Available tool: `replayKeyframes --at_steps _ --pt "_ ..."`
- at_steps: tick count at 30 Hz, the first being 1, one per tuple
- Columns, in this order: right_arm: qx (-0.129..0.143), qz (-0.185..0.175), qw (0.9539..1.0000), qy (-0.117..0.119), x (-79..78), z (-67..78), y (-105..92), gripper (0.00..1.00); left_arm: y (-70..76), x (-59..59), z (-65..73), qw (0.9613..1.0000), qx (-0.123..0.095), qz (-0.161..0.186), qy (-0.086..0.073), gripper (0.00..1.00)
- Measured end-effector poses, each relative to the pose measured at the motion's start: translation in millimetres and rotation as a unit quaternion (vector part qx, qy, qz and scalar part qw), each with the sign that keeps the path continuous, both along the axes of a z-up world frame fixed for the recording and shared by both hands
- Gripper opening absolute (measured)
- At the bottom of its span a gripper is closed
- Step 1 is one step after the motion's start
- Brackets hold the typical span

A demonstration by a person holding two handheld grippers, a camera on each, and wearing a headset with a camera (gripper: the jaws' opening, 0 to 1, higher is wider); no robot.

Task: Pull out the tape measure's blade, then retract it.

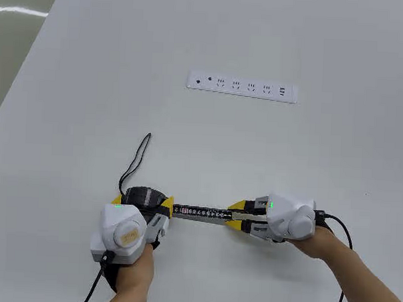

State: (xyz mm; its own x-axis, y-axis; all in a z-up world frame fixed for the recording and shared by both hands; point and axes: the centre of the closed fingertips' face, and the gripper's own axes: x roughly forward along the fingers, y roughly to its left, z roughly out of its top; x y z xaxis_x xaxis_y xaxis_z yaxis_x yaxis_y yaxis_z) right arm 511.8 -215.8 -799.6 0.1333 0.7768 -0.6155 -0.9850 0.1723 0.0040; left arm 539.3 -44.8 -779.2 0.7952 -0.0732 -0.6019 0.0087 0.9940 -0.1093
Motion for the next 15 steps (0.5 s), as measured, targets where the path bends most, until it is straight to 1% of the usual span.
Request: replayKeyframes --at_steps 15 --pt "0.002 0.001 1.0 0.0 -0.2 0.5 2.4 0.12 -0.5 -0.6 -0.8 0.9998 0.019 -0.007 0.004 0.61"
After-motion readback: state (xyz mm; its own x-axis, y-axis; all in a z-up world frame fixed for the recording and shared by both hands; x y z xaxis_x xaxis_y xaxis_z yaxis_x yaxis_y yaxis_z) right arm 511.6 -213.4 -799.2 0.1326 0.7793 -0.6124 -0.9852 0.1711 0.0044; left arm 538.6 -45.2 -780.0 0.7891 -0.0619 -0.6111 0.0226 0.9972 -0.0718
